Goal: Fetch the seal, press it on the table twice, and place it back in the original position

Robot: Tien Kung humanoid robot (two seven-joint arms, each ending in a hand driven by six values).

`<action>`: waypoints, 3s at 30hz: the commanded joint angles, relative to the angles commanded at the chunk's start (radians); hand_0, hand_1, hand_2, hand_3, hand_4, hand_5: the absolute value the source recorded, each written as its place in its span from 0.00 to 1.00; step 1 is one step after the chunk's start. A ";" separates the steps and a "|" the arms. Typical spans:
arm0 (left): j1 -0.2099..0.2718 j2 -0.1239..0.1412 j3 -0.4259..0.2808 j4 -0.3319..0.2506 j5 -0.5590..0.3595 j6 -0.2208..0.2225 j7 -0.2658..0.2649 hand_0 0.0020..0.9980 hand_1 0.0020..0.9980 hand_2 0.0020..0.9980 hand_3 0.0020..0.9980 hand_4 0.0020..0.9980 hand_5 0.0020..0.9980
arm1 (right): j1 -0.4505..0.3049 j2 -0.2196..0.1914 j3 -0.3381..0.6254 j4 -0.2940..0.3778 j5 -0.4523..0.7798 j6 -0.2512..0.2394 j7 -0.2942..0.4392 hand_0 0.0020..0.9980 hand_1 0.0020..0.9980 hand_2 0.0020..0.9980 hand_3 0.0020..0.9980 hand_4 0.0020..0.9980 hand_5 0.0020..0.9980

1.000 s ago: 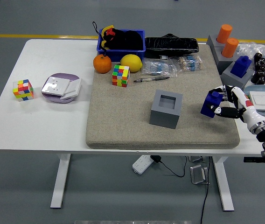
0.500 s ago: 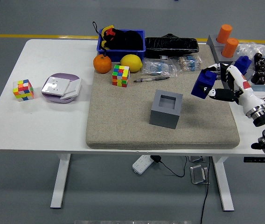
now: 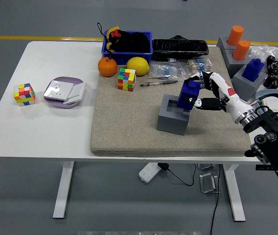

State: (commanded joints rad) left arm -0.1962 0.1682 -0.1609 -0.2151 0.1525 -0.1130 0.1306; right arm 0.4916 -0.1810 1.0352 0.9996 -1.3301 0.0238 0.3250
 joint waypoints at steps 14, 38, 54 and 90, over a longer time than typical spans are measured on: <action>-0.003 0.000 0.003 0.000 0.000 0.000 0.000 0.82 0.82 0.79 0.84 0.80 0.40 | 0.022 0.020 -0.033 -0.039 0.002 -0.003 0.005 0.45 0.35 0.36 0.37 0.63 0.00; -0.005 -0.001 0.006 0.000 0.000 -0.001 0.000 0.82 0.82 0.79 0.84 0.80 0.40 | 0.041 0.042 -0.071 -0.063 0.003 -0.005 0.011 0.45 0.35 0.36 0.37 0.63 0.00; -0.004 -0.003 0.006 0.001 0.000 0.000 0.000 0.82 0.82 0.79 0.84 0.80 0.40 | 0.046 0.049 -0.083 -0.088 0.005 -0.006 0.018 0.49 0.41 0.43 0.47 0.63 0.00; -0.002 -0.004 0.004 0.002 -0.001 -0.001 0.001 0.82 0.82 0.79 0.84 0.80 0.41 | 0.026 0.027 -0.016 -0.069 -0.021 0.034 0.015 0.92 0.91 0.90 0.92 1.00 0.16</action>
State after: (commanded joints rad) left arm -0.1986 0.1638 -0.1571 -0.2134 0.1517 -0.1144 0.1312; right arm 0.5177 -0.1539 1.0191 0.9304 -1.3507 0.0579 0.3404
